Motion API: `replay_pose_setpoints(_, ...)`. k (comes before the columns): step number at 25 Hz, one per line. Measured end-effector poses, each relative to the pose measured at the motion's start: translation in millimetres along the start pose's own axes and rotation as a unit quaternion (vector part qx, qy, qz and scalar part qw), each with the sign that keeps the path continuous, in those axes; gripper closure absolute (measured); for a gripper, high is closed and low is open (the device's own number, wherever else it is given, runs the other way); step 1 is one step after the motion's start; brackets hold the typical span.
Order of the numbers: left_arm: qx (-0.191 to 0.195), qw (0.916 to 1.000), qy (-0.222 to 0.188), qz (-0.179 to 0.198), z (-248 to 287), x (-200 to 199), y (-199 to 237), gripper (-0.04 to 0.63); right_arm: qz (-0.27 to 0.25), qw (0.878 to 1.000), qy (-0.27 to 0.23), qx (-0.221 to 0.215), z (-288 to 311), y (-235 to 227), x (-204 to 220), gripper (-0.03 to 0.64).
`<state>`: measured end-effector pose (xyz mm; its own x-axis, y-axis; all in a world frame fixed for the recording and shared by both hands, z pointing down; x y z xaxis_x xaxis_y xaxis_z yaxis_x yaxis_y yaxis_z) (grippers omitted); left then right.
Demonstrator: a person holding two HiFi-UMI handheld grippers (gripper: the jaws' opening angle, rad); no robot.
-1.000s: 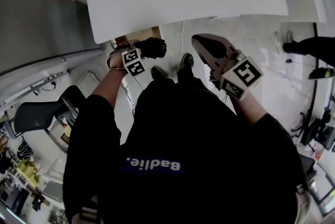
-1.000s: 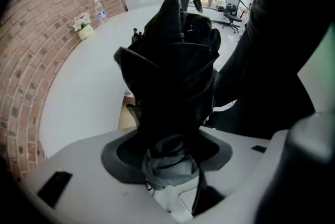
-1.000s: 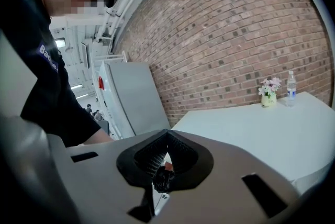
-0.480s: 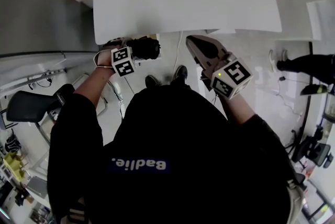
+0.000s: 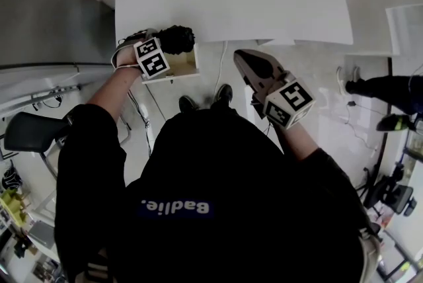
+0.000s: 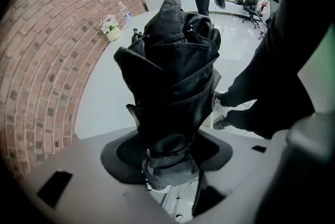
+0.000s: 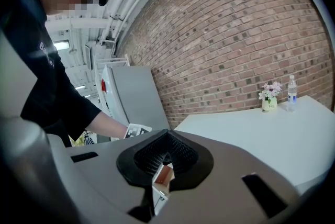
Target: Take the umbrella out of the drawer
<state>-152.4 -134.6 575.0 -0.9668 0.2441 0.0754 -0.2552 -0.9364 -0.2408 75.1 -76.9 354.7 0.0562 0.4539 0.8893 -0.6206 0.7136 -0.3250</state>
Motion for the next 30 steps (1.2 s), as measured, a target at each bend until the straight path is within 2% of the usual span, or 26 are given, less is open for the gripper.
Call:
replay_pose_setpoints(4,-0.003,0.9997,0.019,-0.015,19.1,0.6,17.7,0.359,0.003,1.000,0.010,0.009,-4.3,-6.3,4.0,0.591)
replay_pose_setpoints(10,0.000,0.9980,0.042,-0.048,47.3,4.8,37.4,0.359,0.034,0.999,0.032,0.023,-10.9,-13.3,6.4,0.591)
replay_pose_setpoints(22,-0.002,0.9970,0.053,-0.056,81.0,-5.2,51.2,0.357,0.002,0.999,0.037,0.033,-12.4,-26.7,7.7,0.591)
replay_pose_setpoints(30,-0.005,0.9964,0.057,-0.063,92.0,-8.7,54.4,0.345,0.004,0.998,0.037,0.045,-18.8,-34.0,11.1,0.591)
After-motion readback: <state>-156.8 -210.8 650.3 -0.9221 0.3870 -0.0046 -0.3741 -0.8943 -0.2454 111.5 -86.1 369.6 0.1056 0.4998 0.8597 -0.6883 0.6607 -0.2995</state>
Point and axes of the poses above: the fingertips, and each gripper's own axes: z forward along the fingers, y to its left, x out of its underside, the point moved 2 cm from there along -z, backward along the fingers, and after that the axes turned 4 degrees about y, right-handed, at the moved point
